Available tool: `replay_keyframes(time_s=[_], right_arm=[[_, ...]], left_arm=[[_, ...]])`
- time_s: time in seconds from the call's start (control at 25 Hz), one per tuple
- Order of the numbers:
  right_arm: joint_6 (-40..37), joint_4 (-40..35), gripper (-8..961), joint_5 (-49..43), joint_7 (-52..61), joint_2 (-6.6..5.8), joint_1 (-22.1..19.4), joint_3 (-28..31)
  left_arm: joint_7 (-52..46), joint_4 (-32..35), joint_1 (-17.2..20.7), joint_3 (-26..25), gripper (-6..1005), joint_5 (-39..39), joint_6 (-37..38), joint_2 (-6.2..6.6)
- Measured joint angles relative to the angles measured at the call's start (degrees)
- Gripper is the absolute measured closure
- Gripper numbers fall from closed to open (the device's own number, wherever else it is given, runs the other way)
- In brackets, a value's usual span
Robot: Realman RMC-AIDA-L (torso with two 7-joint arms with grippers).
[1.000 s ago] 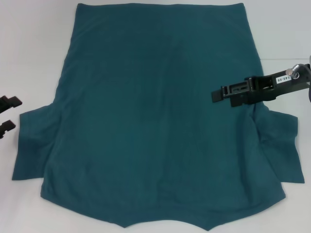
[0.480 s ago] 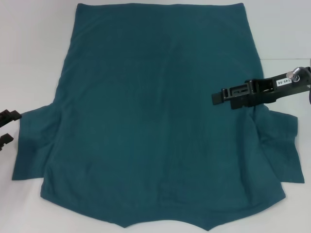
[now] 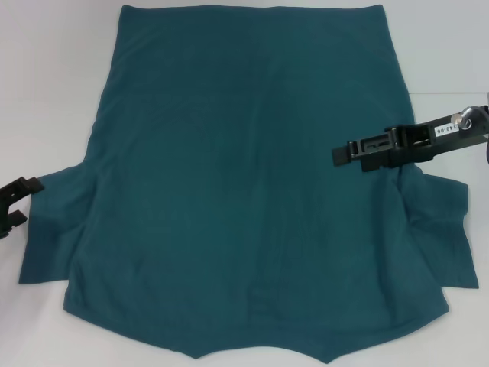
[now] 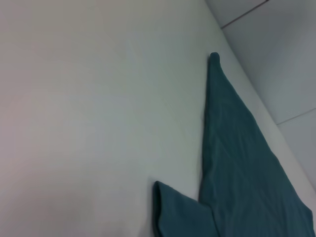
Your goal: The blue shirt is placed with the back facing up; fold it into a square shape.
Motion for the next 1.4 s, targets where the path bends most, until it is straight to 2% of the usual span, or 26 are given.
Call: replay_keyframes(time_s=[0.56, 0.96, 1.4], right_arm=[[-0.4, 0.0, 28, 0.0, -0.1, -0.44, -0.6, 2.0], [-0.5, -0.1, 28, 0.0, -0.1, -0.70, -1.1, 3.2], [-0.7, -0.2, 29, 0.1, 0.0, -0.76, -1.1, 3.4]], left_arm=[[0.1, -1.9, -1.3, 3.3, 239, 0.4, -2.1, -0.04], [1.4, -0.3, -0.9, 4.5, 249, 0.4, -1.3, -0.23], [6.2, 0.4, -0.6, 5.1, 725, 0.5, -0.7, -0.18]])
